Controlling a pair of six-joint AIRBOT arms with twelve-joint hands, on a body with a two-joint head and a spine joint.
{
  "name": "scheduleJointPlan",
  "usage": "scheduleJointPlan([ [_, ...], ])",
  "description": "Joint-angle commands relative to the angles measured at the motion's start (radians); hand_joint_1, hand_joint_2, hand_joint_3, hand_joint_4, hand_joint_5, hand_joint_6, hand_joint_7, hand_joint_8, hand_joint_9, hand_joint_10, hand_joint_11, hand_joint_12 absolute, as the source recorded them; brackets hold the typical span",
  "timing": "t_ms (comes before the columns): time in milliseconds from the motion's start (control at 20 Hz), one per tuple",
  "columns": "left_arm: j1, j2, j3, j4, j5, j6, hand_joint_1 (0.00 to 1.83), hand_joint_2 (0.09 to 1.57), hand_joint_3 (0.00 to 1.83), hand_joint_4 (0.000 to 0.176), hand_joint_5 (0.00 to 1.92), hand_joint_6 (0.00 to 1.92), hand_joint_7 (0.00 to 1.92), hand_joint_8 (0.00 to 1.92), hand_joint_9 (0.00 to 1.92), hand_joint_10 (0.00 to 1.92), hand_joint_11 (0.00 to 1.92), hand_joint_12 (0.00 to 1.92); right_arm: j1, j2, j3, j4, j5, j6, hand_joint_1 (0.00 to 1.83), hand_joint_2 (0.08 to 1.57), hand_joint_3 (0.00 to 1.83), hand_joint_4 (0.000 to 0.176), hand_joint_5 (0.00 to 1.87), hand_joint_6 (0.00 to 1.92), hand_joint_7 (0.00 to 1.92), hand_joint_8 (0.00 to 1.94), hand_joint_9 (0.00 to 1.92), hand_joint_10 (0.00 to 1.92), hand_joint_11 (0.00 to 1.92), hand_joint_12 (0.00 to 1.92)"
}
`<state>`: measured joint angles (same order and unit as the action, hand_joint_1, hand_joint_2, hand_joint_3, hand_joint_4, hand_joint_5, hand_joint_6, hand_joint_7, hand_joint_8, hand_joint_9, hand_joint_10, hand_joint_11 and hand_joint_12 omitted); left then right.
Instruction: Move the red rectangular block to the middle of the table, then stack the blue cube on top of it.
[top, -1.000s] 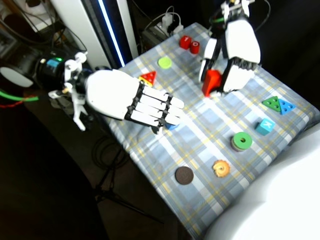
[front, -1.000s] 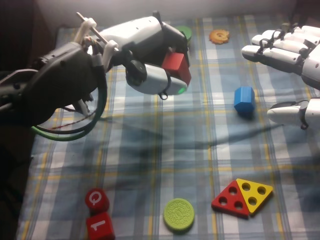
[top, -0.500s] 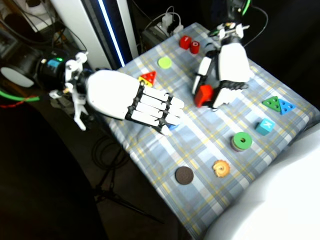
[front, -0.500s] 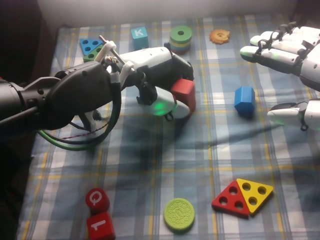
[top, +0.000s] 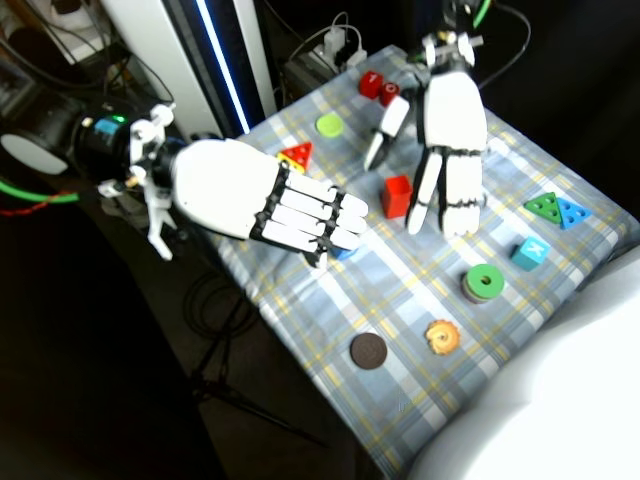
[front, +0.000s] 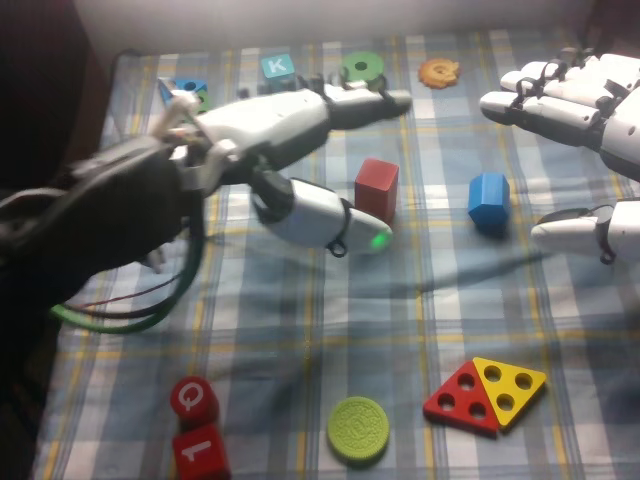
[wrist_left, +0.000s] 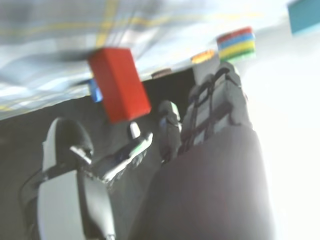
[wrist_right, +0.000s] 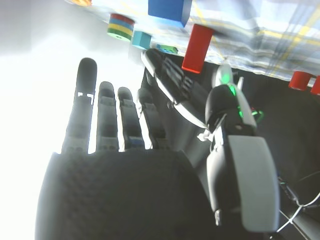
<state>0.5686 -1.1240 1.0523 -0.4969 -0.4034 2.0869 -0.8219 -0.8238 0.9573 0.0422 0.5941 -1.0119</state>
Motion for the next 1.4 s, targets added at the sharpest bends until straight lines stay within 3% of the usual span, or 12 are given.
scheduleJointPlan([
  [0,0.001,0.033,-0.022,0.05,-0.188,-0.041,0.7,1.04,0.01,0.137,0.0,0.0,0.0,0.0,0.0,0.0,0.0,0.0,0.002,-0.004,0.01,0.007,0.12,0.019,0.46,1.15,0.0,0.0,0.0,0.0,0.0,0.0,0.03,0.02,0.0,1.11],
  [100,0.03,0.111,-0.08,0.122,-0.289,-0.17,0.58,1.31,0.06,0.078,0.0,0.0,0.0,0.0,0.0,0.0,0.0,0.0,-0.003,-0.025,0.037,0.007,0.12,0.068,0.52,1.15,0.0,0.0,0.0,0.0,0.05,0.01,0.06,0.06,0.0,1.06],
  [150,0.056,0.154,-0.105,0.161,-0.35,-0.267,0.58,1.31,0.06,0.078,0.0,0.0,0.0,0.0,0.0,0.0,0.0,0.0,-0.003,-0.045,0.057,0.007,0.12,0.096,0.52,1.15,0.0,0.0,0.0,0.0,0.05,0.01,0.06,0.06,0.0,1.06],
  [200,0.079,0.184,-0.125,0.189,-0.403,-0.337,1.01,1.38,0.05,0.042,0.0,0.0,0.0,0.0,0.0,0.0,0.0,0.0,-0.004,-0.061,0.071,0.007,0.12,0.115,0.57,1.16,0.0,0.0,0.05,0.01,0.14,0.01,0.08,0.16,0.0,0.95],
  [250,0.104,0.213,-0.142,0.208,-0.459,-0.407,1.01,1.38,0.05,0.042,0.0,0.0,0.0,0.0,0.0,0.0,0.0,0.0,-0.006,-0.08,0.086,0.007,0.12,0.135,0.57,1.16,0.0,0.0,0.05,0.01,0.14,0.01,0.08,0.16,0.0,0.95],
  [300,0.132,0.239,-0.16,0.217,-0.516,-0.458,1.24,1.34,0.03,0.015,0.0,0.0,0.0,0.0,0.0,0.0,0.0,0.0,-0.009,-0.1,0.104,0.021,0.12,0.148,0.6,1.16,0.0,0.0,0.1,0.02,0.25,0.07,0.02,0.67,0.0,1.27],
  [350,0.157,0.263,-0.176,0.224,-0.569,-0.497,1.32,1.31,0.01,0.021,0.0,0.0,0.0,0.0,0.0,0.0,0.0,0.0,-0.015,-0.119,0.116,0.04,0.119,0.149,0.61,1.15,0.0,0.0,0.13,0.01,0.26,0.21,0.0,0.91,0.0,1.45],
  [450,0.198,0.296,-0.204,0.225,-0.661,-0.535,1.1,1.4,0.05,0.0,0.0,0.0,0.0,0.0,0.0,0.0,0.0,0.0,-0.027,-0.149,0.14,0.077,0.118,0.149,0.7,1.16,0.0,0.0,0.24,0.04,0.16,0.7,0.0,1.21,0.0,1.55],
  [650,0.256,0.335,-0.237,0.219,-0.772,-0.573,0.93,1.42,0.04,0.0,0.0,0.0,0.0,0.0,0.0,0.0,0.0,0.0,-0.032,-0.186,0.168,0.12,0.108,0.148,0.7,1.18,0.0,0.0,0.32,0.14,0.14,0.9,0.0,1.35,0.0,1.68],
  [900,0.309,0.346,-0.248,0.192,-0.832,-0.605,0.98,1.41,0.01,0.006,0.03,0.01,0.0,0.0,0.0,0.0,0.0,0.0,-0.036,-0.223,0.2,0.174,0.101,0.141,0.69,1.18,0.0,0.0,0.17,0.59,0.2,0.79,0.0,1.4,0.0,1.81],
  [1250,0.354,0.353,-0.257,0.173,-0.885,-0.629,0.93,1.42,0.01,0.044,0.0,0.0,0.0,0.0,0.0,0.0,0.0,0.0,-0.036,-0.257,0.23,0.232,0.076,0.105,0.71,1.19,0.0,0.0,0.2,0.77,0.31,0.7,0.0,1.43,0.0,1.89],
  [1350,0.356,0.353,-0.257,0.171,-0.889,-0.631,0.93,1.43,0.01,0.037,0.0,0.0,0.0,0.0,0.0,0.0,0.0,0.0,-0.036,-0.265,0.236,0.237,0.07,0.105,0.72,1.19,0.0,0.0,0.24,0.76,0.36,0.72,0.02,1.45,0.0,1.91],
])
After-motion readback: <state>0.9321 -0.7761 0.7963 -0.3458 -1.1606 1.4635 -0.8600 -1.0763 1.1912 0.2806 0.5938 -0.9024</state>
